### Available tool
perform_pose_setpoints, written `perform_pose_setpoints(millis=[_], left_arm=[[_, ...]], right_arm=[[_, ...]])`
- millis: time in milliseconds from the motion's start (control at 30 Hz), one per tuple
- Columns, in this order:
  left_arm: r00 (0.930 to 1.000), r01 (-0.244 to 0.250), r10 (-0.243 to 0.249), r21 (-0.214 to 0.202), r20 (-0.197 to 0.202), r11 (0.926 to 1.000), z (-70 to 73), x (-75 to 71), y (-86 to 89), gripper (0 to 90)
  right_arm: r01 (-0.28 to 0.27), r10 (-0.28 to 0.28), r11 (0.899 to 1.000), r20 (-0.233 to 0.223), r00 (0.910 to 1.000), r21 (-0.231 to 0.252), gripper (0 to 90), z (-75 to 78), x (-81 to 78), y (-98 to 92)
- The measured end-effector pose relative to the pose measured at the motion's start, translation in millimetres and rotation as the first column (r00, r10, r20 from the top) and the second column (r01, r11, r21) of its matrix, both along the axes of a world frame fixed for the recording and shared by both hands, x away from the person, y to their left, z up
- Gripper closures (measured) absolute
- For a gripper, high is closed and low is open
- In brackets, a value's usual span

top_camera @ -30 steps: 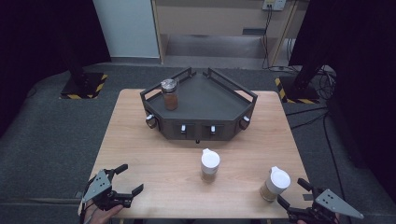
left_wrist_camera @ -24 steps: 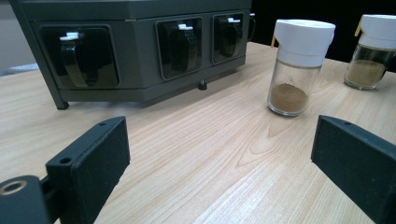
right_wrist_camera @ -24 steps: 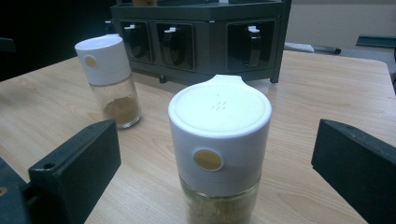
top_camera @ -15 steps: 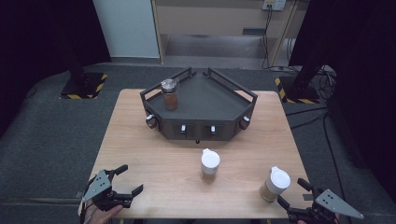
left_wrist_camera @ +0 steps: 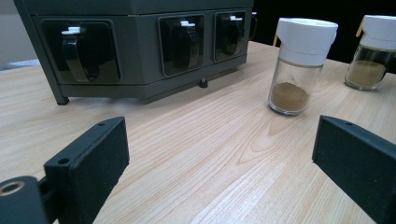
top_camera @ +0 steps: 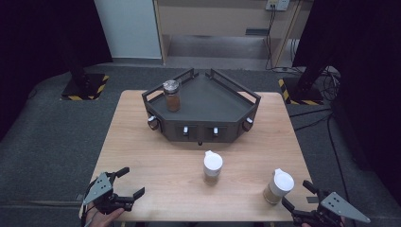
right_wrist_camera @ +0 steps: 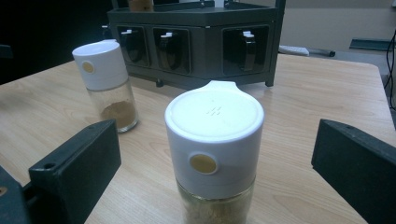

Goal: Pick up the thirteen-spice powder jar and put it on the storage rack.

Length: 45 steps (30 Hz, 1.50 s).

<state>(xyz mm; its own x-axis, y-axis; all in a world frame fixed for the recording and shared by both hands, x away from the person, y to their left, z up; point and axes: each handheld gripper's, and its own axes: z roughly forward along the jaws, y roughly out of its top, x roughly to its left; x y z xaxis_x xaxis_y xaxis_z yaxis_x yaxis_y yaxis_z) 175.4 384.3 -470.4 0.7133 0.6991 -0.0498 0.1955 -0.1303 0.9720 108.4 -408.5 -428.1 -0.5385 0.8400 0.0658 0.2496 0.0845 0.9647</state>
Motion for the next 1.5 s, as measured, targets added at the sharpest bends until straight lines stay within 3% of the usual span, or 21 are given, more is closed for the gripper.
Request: perform_pose_setpoints(millis=[200,633,800,1133,1500], left_arm=[[0.9999,0.007,-0.007,0.002,-0.012,1.0000,-0.4,2.3,-1.0,2.3],[0.9996,0.016,-0.016,0.001,-0.023,0.9999,-1.4,4.9,-1.3,2.1],[0.9996,0.014,-0.014,0.003,-0.025,0.9999,-1.5,5.3,-1.5,2.1],[0.9996,0.012,-0.012,0.003,-0.027,0.9999,-1.4,5.0,-1.1,2.1],[0.9995,0.013,-0.013,0.004,-0.027,0.9999,-1.0,4.6,-0.5,2.1]], right_arm=[[0.003,-0.003,1.000,-0.008,1.0000,0.023,1.8,3.3,1.5,-2.8],[-0.027,0.027,1.000,0.012,0.9996,0.008,1.8,27.6,9.3,10.1],[-0.059,0.059,0.998,0.017,0.9981,0.012,1.9,38.4,21.2,22.1],[-0.132,0.132,0.991,0.007,0.9912,-0.036,1.9,63.6,50.4,54.0],[-0.219,0.219,0.975,-0.008,0.9757,-0.044,2.3,76.3,80.6,88.4]])
